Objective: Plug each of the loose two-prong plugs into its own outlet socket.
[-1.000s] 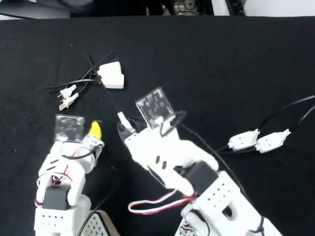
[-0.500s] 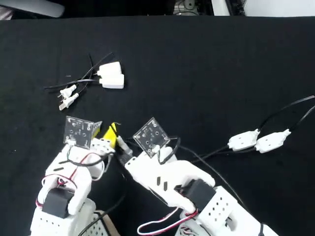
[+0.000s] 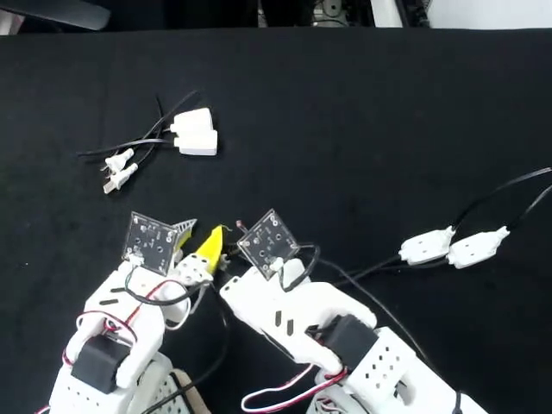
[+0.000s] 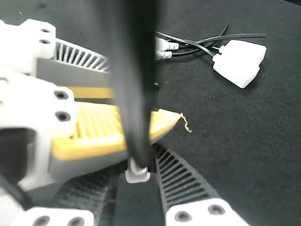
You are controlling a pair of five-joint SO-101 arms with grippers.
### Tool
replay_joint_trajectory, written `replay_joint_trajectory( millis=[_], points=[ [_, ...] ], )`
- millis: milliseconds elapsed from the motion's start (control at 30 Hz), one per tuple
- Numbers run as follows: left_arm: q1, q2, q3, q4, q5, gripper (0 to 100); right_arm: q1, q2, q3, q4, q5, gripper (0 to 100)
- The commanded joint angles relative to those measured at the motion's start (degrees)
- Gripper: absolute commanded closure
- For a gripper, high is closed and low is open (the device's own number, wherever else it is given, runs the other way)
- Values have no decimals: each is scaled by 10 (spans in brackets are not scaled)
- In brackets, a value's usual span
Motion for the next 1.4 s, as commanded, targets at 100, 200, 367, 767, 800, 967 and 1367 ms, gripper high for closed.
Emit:
replay_joint_trajectory(
  millis=[100, 200, 367, 767, 800, 967, 1367],
  points=[
    [-26, -2, -59, 57, -33, 854, 11, -9, -44, 51, 4, 987],
    [-90, -2, -82, 108, -37, 852, 39, -9, -95, 117, 4, 987],
    [-143, -2, -81, 159, -148, 850, 77, -9, -133, 146, 3, 987],
    [-48, -2, 43, 54, -111, 852, 75, -10, -129, 55, -1, 987],
    [-36, -2, 44, 44, -94, 852, 63, -9, -128, 53, -1, 987],
    [-15, -2, 36, 2, 15, 851, 2, -8, -95, 28, -32, 987],
    [-87, -2, 43, -43, 61, 850, 6, -6, -114, 97, -37, 987]
  ],
)
